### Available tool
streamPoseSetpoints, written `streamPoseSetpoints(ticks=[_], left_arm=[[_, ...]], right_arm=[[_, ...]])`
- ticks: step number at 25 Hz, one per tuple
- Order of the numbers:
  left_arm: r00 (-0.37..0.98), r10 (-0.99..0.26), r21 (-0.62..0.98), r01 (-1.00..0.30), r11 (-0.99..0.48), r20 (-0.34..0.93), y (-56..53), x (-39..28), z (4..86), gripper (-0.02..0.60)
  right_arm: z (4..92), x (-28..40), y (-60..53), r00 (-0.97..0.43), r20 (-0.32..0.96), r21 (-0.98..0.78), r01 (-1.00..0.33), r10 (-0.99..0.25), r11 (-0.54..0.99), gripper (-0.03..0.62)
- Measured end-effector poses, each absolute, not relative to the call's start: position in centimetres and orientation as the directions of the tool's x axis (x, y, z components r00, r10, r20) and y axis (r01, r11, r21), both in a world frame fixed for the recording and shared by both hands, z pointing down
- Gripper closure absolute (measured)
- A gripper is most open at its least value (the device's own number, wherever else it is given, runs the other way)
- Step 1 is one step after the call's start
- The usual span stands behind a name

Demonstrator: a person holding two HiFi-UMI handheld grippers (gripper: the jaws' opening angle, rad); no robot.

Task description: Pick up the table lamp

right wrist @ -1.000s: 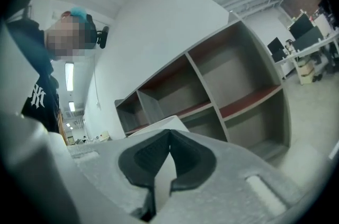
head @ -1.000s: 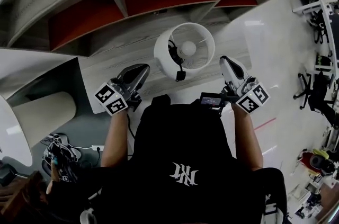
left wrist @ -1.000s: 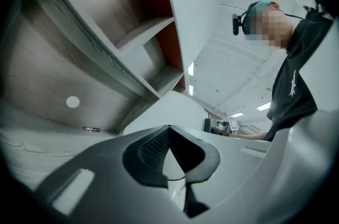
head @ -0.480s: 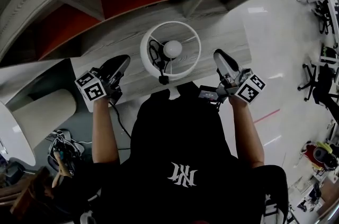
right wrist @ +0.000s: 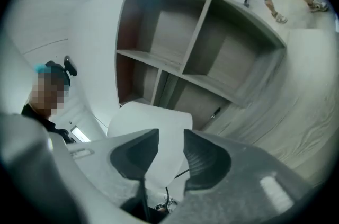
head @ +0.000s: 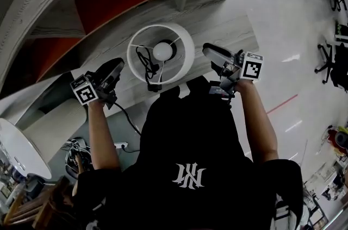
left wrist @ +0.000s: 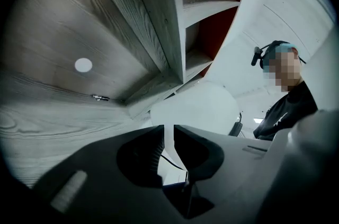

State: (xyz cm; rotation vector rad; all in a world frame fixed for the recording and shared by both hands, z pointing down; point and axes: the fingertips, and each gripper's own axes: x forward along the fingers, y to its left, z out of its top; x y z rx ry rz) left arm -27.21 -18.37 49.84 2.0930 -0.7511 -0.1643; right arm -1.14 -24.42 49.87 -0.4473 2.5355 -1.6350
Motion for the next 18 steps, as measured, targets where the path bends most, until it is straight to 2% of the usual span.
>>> streamPoseSetpoints(ticks=[3,8,12,18], left_arm=[[0.829,-0.538,0.786,-0.432,-0.441,0.154,-19.1,-26.9,50.5,0.518],[0.855,-0.498,0.878,-0.342,-0.334,0.144,-18.8,-26.6,53.3,0.494],[0.877,-0.472,0.913,-0.263,-0.312,0.092,-19.2,-25.4,54.3,0.469],[0.891,-0.452,0.944,-0.182,-0.275,0.04,-18.9,-25.4,54.7,0.443]], right_arm=[[50.8,-1.3,-24.7,-0.953,0.063,-0.924,-0.167,-0.296,0.343,0.453],[52.5,-1.4,-24.7,-0.955,0.059,-0.945,-0.147,-0.29,0.293,0.427],[53.7,-1.1,-25.2,-0.956,0.054,-0.951,-0.137,-0.288,0.276,0.403],[53.7,-1.1,-24.9,-0.953,-0.037,-0.972,-0.035,-0.3,0.232,0.375]])
